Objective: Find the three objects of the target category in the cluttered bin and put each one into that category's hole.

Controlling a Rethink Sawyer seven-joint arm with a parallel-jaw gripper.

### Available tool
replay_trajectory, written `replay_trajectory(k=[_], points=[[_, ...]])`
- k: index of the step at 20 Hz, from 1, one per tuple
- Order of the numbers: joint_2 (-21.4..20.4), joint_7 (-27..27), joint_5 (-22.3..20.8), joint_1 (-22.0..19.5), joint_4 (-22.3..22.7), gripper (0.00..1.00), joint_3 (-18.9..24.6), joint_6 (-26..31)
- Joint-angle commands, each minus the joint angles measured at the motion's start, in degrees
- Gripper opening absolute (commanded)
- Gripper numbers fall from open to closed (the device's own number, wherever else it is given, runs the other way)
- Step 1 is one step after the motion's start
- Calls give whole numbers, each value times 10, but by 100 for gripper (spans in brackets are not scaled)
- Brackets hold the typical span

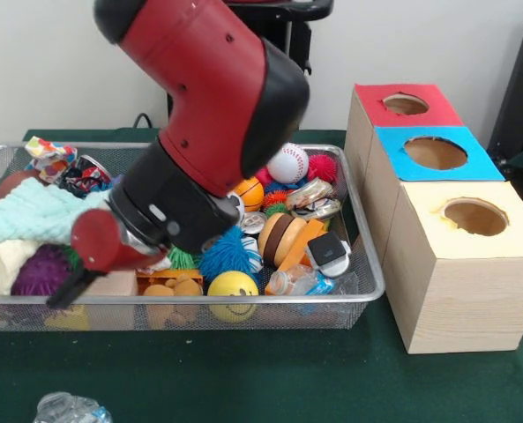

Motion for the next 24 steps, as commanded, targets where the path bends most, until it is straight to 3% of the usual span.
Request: replay_trajectory(k=[1,10,12,15,18,24], points=[[-58,-159,-65,-26,65,0,93,57],[-76,-173,-96,-44,65,0,123,23],[-93,-204,-116,-60,66,0,139,7],[-145,-297,-163,-99,70,0,191,-8],[-199,-356,-197,-129,86,0,242,-1],[-254,-376,-235,-144,137,0,294,-16]])
